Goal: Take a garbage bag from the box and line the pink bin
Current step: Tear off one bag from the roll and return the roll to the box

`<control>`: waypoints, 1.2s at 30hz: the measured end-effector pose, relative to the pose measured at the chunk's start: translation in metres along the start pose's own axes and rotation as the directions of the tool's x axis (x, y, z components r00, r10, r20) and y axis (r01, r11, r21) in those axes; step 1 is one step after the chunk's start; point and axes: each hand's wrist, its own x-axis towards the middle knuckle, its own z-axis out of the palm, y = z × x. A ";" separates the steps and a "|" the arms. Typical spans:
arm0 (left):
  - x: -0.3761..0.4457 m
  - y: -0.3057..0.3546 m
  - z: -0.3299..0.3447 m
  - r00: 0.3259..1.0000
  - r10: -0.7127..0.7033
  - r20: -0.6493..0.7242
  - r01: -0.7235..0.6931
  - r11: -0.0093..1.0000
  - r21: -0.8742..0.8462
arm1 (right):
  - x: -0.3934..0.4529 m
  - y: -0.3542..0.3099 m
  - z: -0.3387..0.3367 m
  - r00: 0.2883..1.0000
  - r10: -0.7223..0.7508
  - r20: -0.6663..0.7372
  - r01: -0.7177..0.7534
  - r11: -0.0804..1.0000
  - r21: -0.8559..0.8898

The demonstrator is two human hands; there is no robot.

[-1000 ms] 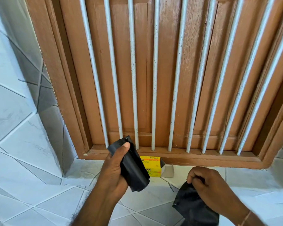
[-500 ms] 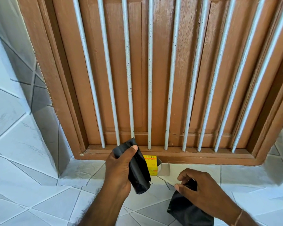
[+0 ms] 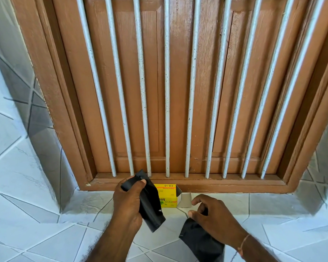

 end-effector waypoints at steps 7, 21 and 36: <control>-0.002 -0.004 0.007 1.000 -0.001 0.029 0.002 0.999 -0.034 | 0.000 -0.002 0.010 0.991 -0.078 0.111 0.083 0.996 -0.042; -0.032 -0.011 0.057 0.998 -0.061 -0.006 0.058 0.966 -0.250 | -0.025 -0.032 0.013 0.980 -0.195 0.030 0.148 0.828 0.540; -0.021 -0.028 0.036 0.966 0.122 0.226 -0.161 0.973 0.163 | -0.024 -0.004 0.007 0.978 0.086 -0.192 0.064 0.746 0.663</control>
